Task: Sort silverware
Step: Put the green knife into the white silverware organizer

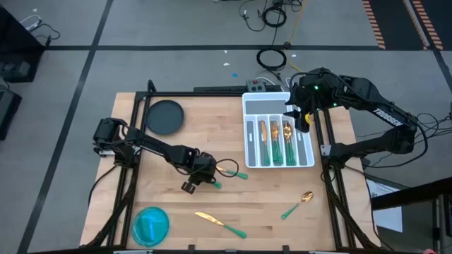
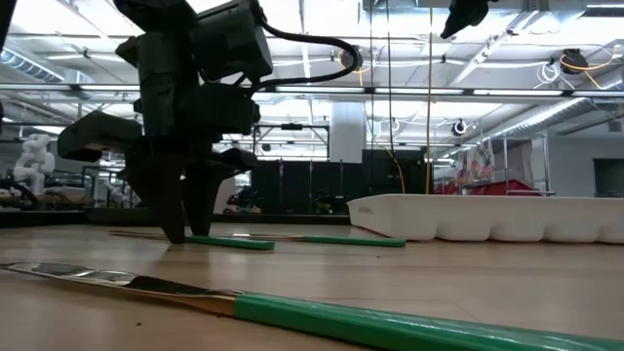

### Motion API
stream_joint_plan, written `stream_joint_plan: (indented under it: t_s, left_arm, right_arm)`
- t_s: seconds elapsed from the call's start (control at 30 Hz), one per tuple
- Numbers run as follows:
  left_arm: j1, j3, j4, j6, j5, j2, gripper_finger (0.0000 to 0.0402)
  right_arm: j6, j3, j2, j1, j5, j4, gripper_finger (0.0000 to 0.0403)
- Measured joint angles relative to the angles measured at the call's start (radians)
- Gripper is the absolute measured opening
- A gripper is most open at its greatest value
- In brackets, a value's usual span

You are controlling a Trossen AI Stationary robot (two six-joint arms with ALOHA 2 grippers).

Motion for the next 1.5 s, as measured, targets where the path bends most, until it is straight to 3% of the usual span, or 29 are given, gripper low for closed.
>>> stream_joint_plan:
  t_s: [0.1, 0.27, 0.57, 1.17, 1.33, 1.5]
  left_arm:
    - [0.001, 0.004, -0.006, 0.009, 0.013, 0.023, 0.0109]
    - [0.004, 0.004, -0.003, 0.012, 0.007, 0.023, 0.0021]
    - [0.007, 0.066, -0.085, 0.004, 0.008, 0.030, 0.0018]
    - [0.006, 0.324, -0.390, -0.020, -0.059, 0.030, 0.0002]
    - [-0.002, 0.345, -0.473, -0.113, -0.127, -0.089, 0.0002]
    - [-0.027, 0.346, -0.493, -0.283, -0.227, -0.315, 0.0001]
  right_arm:
    - [0.000, 0.000, 0.000, 0.000, 0.000, 0.000, 0.0178]
    - [0.002, 0.000, 0.000, 0.000, 0.000, -0.002, 0.0178]
    - [0.008, 0.000, 0.000, 0.000, 0.000, -0.003, 0.0178]
    - [-0.009, 0.000, 0.005, 0.000, 0.004, -0.012, 0.0178]
    - [0.019, -0.052, 0.036, 0.000, 0.006, -0.032, 0.0178]
    - [0.091, -0.261, 0.045, 0.021, -0.047, 0.170, 0.0179]
